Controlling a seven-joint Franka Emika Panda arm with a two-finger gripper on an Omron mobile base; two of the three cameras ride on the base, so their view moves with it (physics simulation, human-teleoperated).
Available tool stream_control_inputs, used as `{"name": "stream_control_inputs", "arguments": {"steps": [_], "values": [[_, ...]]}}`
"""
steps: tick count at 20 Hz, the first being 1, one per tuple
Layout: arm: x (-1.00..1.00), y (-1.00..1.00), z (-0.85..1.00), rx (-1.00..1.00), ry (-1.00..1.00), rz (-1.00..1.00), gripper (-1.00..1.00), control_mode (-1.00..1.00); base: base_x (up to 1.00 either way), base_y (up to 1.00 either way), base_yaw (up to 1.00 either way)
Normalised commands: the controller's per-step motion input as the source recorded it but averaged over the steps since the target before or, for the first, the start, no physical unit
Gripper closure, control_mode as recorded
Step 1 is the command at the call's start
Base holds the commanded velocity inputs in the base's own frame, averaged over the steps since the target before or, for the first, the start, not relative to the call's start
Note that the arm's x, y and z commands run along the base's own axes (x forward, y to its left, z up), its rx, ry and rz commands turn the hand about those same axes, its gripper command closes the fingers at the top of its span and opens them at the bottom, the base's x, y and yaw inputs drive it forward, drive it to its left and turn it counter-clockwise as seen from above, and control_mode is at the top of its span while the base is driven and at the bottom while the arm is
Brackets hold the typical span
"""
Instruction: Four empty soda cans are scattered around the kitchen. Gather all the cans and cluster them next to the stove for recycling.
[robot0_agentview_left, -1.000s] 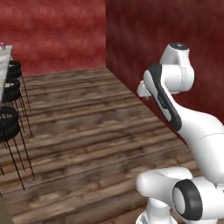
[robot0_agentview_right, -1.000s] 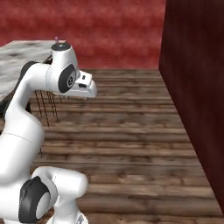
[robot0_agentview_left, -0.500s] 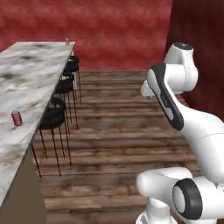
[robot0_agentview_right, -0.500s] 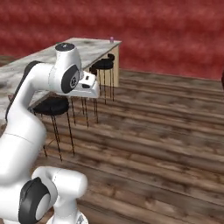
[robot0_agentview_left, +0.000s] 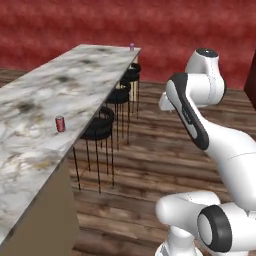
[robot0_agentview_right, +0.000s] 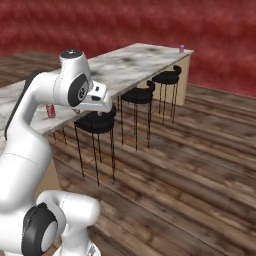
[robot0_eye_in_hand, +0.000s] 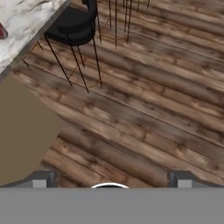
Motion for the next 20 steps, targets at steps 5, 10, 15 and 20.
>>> {"name": "stream_control_inputs", "arguments": {"steps": [5, 10, 15, 20], "values": [[0.00, 0.00, 0.00, 0.00, 0.00, 0.00, -1.00, 1.00, 0.43, -0.23, 0.32], [0.00, 0.00, 0.00, 0.00, 0.00, 0.00, -1.00, 1.00, 0.45, -0.26, 0.24], [0.00, 0.00, 0.00, 0.00, 0.00, 0.00, -1.00, 1.00, 0.44, -0.30, 0.18], [0.00, 0.00, 0.00, 0.00, 0.00, 0.00, -1.00, 1.00, 0.42, -0.27, 0.24]]}}
